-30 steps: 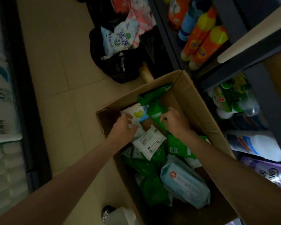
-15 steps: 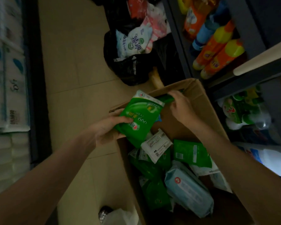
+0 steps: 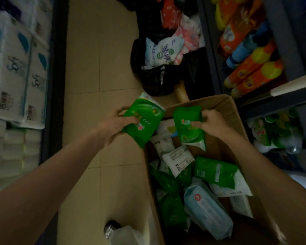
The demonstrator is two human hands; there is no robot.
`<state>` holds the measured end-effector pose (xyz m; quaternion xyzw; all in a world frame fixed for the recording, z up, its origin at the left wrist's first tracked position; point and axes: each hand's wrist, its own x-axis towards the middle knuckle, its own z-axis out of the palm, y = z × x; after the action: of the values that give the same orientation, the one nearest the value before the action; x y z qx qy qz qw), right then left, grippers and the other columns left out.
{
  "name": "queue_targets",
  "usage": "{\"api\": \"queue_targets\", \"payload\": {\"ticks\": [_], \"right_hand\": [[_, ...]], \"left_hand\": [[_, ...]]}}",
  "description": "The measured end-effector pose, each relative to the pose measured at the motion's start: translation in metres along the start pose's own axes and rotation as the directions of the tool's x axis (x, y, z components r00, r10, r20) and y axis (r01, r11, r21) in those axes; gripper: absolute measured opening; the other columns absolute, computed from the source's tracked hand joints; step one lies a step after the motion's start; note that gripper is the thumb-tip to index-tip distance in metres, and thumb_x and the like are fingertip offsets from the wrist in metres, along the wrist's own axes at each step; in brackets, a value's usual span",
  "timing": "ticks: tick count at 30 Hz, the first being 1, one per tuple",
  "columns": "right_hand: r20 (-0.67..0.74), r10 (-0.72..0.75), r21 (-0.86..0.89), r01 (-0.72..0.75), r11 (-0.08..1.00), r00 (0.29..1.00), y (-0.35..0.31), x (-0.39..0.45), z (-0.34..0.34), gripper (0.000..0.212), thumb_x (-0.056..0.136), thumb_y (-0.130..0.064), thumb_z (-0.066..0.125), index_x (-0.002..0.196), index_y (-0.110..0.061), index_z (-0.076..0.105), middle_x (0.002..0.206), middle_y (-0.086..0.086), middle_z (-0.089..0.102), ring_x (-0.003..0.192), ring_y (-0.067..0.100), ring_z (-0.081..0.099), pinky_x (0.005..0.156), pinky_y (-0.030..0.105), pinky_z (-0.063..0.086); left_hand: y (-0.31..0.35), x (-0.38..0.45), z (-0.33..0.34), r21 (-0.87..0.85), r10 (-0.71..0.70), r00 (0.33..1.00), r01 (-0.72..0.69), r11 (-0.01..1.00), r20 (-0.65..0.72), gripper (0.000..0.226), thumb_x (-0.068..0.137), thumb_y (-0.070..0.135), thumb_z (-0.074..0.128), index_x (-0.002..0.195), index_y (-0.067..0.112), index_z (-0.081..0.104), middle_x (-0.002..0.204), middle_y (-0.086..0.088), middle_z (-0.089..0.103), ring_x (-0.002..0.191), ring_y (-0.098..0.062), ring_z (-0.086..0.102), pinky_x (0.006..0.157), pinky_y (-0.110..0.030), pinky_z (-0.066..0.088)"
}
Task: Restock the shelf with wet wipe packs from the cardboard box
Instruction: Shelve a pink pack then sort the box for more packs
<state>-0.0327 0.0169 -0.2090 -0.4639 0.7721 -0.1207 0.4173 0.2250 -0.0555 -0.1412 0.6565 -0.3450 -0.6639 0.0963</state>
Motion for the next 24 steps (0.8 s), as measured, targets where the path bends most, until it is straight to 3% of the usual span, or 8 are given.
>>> {"api": "queue_targets", "payload": {"ticks": [2, 4, 8, 11, 16, 19, 21, 24], "right_hand": [[-0.234, -0.169, 0.091, 0.195, 0.977, 0.957, -0.039, -0.023, -0.02, 0.033, 0.083, -0.02, 0.069, 0.109, -0.001, 0.061, 0.104, 0.006, 0.058, 0.101, 0.02, 0.054, 0.068, 0.007, 0.039], [-0.379, -0.424, -0.004, 0.456, 0.89, 0.823, -0.091, -0.047, -0.026, 0.032, 0.08, -0.023, 0.068, 0.102, -0.001, 0.06, 0.101, 0.009, 0.055, 0.1, 0.026, 0.051, 0.071, 0.009, 0.034], [-0.117, -0.747, -0.091, 0.742, 0.664, 0.654, -0.184, -0.086, -0.009, 0.031, 0.07, -0.028, 0.069, 0.095, -0.01, 0.064, 0.109, 0.005, 0.055, 0.106, 0.022, 0.051, 0.091, 0.031, 0.04], [-0.025, -0.82, -0.072, 0.817, 0.572, 0.572, -0.242, -0.11, 0.0, 0.036, 0.077, -0.024, 0.07, 0.11, -0.014, 0.062, 0.123, 0.002, 0.058, 0.117, 0.014, 0.051, 0.1, 0.034, 0.043], [0.114, -0.889, -0.361, 0.852, 0.379, 0.444, -0.344, -0.151, 0.025, 0.075, 0.07, -0.046, 0.074, 0.132, -0.019, 0.043, 0.131, -0.005, 0.05, 0.113, 0.017, 0.04, 0.094, 0.033, 0.038], [-0.001, -0.88, -0.172, 0.867, 0.468, 0.475, -0.416, -0.189, 0.022, 0.048, 0.069, -0.031, 0.074, 0.111, -0.014, 0.06, 0.101, 0.001, 0.064, 0.093, 0.011, 0.055, 0.078, 0.026, 0.044], [-0.118, -0.851, 0.028, 0.859, 0.511, 0.511, -0.471, -0.21, 0.009, 0.026, 0.07, -0.021, 0.073, 0.093, -0.016, 0.064, 0.086, 0.003, 0.067, 0.079, 0.011, 0.06, 0.069, 0.031, 0.048], [0.127, -0.856, 0.385, 0.771, 0.508, 0.501, -0.556, -0.252, 0.006, 0.025, 0.07, -0.024, 0.075, 0.093, -0.02, 0.068, 0.094, -0.004, 0.072, 0.084, 0.013, 0.068, 0.074, 0.034, 0.054]], "left_hand": [[0.004, -0.012, -0.011, 0.07, 0.009, 0.998, -0.005, 0.998, -0.055, 0.055, 0.082, 0.001, 0.063, 0.13, 0.017, 0.043, 0.107, -0.008, 0.059, 0.072, -0.011, 0.056, 0.053, -0.015, 0.051], [0.012, -0.027, -0.019, 0.121, 0.011, 0.999, -0.007, 0.993, -0.038, 0.05, 0.081, 0.002, 0.065, 0.124, 0.019, 0.046, 0.101, -0.005, 0.058, 0.07, -0.009, 0.054, 0.047, -0.011, 0.048], [0.039, -0.068, -0.06, 0.013, 0.145, 0.983, -0.148, 0.989, 0.116, 0.027, 0.089, -0.001, 0.052, 0.114, 0.01, 0.056, 0.085, -0.001, 0.065, 0.072, -0.01, 0.06, 0.061, -0.019, 0.051], [0.059, -0.109, -0.121, 0.022, 0.239, 0.963, -0.243, 0.97, 0.128, 0.02, 0.09, -0.003, 0.048, 0.09, 0.012, 0.062, 0.063, 0.006, 0.071, 0.054, -0.003, 0.065, 0.05, -0.015, 0.052], [0.083, -0.195, -0.218, 0.25, 0.327, 0.924, -0.37, 0.895, 0.198, 0.025, 0.087, -0.008, 0.052, 0.089, 0.016, 0.062, 0.059, 0.007, 0.071, 0.051, -0.002, 0.066, 0.048, -0.014, 0.051], [0.093, -0.255, -0.286, 0.345, 0.315, 0.906, -0.403, 0.848, 0.283, 0.03, 0.084, -0.003, 0.06, 0.1, 0.023, 0.063, 0.089, 0.007, 0.075, 0.077, -0.006, 0.07, 0.062, -0.016, 0.055], [0.093, -0.295, -0.339, 0.454, 0.391, 0.897, -0.443, 0.773, 0.209, 0.038, 0.079, 0.002, 0.069, 0.102, 0.03, 0.061, 0.114, 0.006, 0.066, 0.091, -0.003, 0.065, 0.073, -0.014, 0.054], [0.085, -0.359, -0.412, 0.545, 0.566, 0.824, -0.463, 0.699, -0.026, 0.04, 0.071, 0.01, 0.078, 0.096, 0.032, 0.057, 0.108, 0.003, 0.058, 0.085, -0.003, 0.056, 0.071, -0.01, 0.049]]}}
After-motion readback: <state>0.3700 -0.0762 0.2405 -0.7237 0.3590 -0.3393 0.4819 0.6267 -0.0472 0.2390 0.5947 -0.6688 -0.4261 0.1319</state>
